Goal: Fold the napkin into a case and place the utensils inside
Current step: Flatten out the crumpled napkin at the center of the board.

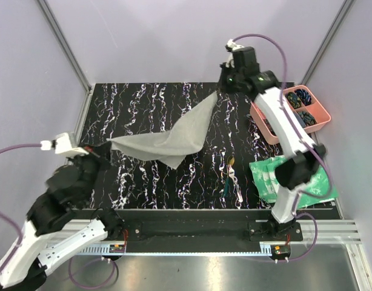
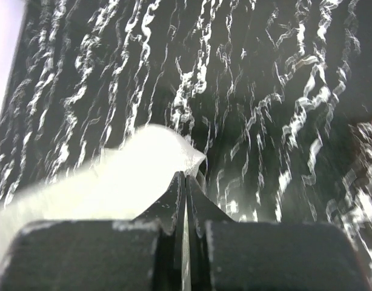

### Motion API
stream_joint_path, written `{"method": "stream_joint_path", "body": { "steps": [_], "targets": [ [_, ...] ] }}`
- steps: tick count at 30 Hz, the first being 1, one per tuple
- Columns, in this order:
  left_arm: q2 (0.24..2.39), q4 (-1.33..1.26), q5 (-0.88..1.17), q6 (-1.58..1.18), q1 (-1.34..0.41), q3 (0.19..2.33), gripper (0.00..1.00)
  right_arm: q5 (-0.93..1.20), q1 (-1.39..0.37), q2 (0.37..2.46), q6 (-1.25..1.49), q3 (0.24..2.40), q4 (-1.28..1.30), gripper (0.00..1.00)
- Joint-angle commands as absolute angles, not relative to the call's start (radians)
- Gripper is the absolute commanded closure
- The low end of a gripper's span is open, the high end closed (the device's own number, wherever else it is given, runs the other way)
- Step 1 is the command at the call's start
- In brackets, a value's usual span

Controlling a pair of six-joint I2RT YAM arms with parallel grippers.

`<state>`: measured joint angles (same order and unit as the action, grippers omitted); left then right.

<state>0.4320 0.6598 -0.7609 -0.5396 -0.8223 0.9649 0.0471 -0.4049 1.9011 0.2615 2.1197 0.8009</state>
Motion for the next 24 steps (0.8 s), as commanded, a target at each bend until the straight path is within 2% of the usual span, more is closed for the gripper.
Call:
{"method": "stream_joint_path", "body": {
  "steps": [1, 5, 8, 10, 15, 17, 19, 20, 21, 22, 23, 24],
  "targets": [
    [0.376, 0.517, -0.542, -0.399, -0.822, 1.048, 1.00, 0.064, -0.408, 1.553, 0.245, 1.892, 0.825, 1.00],
    [0.307, 0.499, -0.460, -0.380, -0.821, 1.036, 1.00, 0.016, -0.408, 1.214, 0.259, 1.674, 0.808, 1.00],
    [0.250, 0.491, -0.482, -0.388, -0.822, 0.977, 1.00, -0.027, -0.408, 1.117, 0.258, 1.611, 0.807, 1.00],
    [0.244, 0.497, -0.505, -0.402, -0.821, 0.948, 1.00, -0.064, -0.410, 1.127, 0.255, 1.620, 0.807, 1.00],
    [0.328, 0.525, -0.628, -0.477, -0.821, 0.933, 1.00, -0.005, -0.408, 1.359, 0.238, 1.713, 0.677, 1.00],
    [0.376, 0.573, -0.664, -0.558, -0.821, 0.936, 1.00, 0.046, -0.410, 1.536, 0.232, 1.771, 0.606, 1.00],
    [0.451, 0.600, -0.663, -0.583, -0.821, 0.930, 1.00, 0.118, -0.408, 1.744, 0.244, 1.917, 0.611, 1.00],
    [0.506, 0.635, -0.688, -0.656, -0.821, 0.931, 1.00, 0.144, -0.408, 1.808, 0.261, 1.963, 0.607, 0.98],
    [0.532, 0.678, -0.754, -0.696, -0.821, 0.934, 1.00, 0.203, -0.408, 1.869, 0.279, 2.047, 0.601, 0.89],
    [0.558, 0.745, -0.782, -0.730, -0.822, 0.934, 1.00, 0.225, -0.410, 1.990, 0.310, 2.096, 0.607, 0.78],
    [0.607, 0.770, -0.808, -0.783, -0.821, 0.927, 1.00, 0.254, -0.408, 2.049, 0.328, 2.149, 0.629, 0.71],
    [0.629, 0.790, -0.852, -0.799, -0.821, 0.923, 1.00, 0.256, -0.408, 2.101, 0.331, 2.271, 0.668, 0.59]
  ]
}}
